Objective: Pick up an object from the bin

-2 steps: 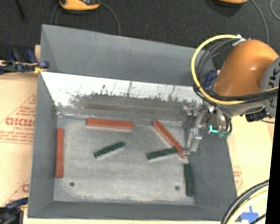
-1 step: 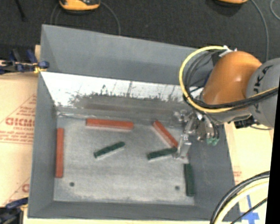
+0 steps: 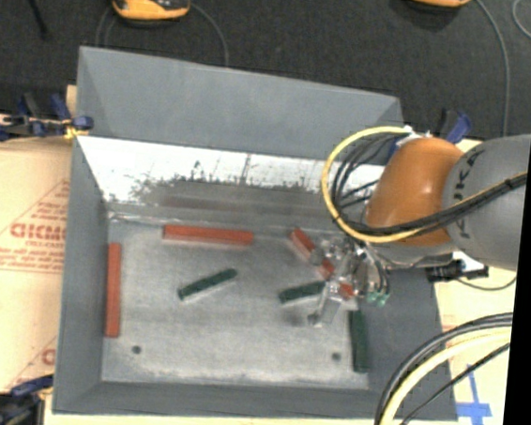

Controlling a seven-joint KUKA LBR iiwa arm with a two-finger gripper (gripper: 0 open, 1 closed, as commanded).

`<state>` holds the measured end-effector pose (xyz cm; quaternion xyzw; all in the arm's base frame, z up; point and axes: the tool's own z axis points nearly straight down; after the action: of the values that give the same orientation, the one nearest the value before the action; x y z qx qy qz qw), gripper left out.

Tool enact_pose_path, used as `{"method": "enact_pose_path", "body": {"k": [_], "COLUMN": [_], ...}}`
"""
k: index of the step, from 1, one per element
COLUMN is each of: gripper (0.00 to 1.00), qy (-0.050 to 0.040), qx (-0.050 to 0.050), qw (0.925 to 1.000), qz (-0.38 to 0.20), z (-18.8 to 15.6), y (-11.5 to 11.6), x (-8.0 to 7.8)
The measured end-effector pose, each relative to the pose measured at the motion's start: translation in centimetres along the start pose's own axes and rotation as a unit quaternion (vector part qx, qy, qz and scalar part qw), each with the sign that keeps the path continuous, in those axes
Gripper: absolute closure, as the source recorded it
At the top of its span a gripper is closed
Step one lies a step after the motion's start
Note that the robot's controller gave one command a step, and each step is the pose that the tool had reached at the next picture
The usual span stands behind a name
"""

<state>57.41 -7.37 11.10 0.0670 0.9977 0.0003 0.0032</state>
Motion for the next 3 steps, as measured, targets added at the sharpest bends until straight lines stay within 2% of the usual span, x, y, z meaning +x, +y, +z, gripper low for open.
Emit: {"method": "enact_pose_path", "body": {"k": [1, 2, 3], "gripper": [1.0, 1.0, 1.0], "qy": [-0.0039, -0.0039, 0.0002], "qx": [-0.001, -0.001, 0.001], "qw": [0.9998, 0.9998, 0.9996], "qz": [0.017, 0.017, 0.027], "z": [3.7, 3.7, -8.8], "y": [-2.8, -2.8, -3.3], "x": [-7.8, -7.8, -7.8]}}
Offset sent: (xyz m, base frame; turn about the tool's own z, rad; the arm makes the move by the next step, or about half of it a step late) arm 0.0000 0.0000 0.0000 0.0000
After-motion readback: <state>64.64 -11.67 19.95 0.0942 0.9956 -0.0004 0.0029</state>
